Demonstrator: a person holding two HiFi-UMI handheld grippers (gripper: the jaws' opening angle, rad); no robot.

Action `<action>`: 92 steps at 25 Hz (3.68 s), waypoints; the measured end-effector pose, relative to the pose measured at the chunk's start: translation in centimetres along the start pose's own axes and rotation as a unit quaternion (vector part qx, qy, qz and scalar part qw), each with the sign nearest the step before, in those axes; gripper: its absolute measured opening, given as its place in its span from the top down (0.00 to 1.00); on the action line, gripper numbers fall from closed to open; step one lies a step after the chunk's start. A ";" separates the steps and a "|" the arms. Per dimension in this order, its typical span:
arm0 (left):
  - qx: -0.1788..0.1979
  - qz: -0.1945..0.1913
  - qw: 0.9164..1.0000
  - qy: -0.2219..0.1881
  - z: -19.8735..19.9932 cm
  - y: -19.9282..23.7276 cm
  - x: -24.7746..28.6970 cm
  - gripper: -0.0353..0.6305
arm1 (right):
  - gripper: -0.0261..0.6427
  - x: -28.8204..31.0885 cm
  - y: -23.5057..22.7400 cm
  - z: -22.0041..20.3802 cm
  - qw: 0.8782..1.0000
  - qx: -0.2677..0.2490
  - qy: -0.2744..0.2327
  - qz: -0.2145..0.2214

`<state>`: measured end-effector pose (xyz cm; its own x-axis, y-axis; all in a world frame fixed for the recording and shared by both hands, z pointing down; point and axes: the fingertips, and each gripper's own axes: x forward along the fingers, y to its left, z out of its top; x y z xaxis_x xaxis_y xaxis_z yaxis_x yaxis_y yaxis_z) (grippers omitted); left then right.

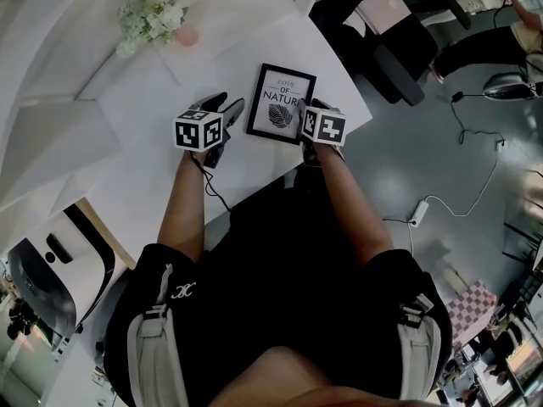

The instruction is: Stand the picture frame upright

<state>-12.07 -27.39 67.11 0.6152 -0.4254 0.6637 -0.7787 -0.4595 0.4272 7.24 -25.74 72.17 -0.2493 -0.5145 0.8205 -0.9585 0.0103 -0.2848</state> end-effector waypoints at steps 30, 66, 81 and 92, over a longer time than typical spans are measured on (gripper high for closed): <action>-0.096 -0.051 0.994 -0.022 -1.2 -1.0 0.3 0.62 | 0.85 0.7 -0.5 0.0 0.986 0.059 0.020 0.156; -0.181 -0.117 0.977 -0.005 -2.8 -6.7 3.0 0.82 | 0.85 -0.4 -0.4 0.4 0.983 0.058 0.019 0.175; 0.062 -0.042 0.987 -0.142 8.1 -12.8 -4.9 0.81 | 0.85 -14.5 4.0 13.0 0.949 -0.138 -0.222 0.175; 0.166 0.046 0.952 -0.254 13.0 -15.7 -10.9 0.82 | 0.85 -22.6 7.9 17.6 0.889 -0.234 -0.350 0.179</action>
<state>-4.96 -25.66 45.14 0.5926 -0.7586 0.2707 -0.8019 -0.5875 0.1090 7.76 -29.16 42.69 -0.5595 -0.8128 0.1622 -0.8287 0.5520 -0.0925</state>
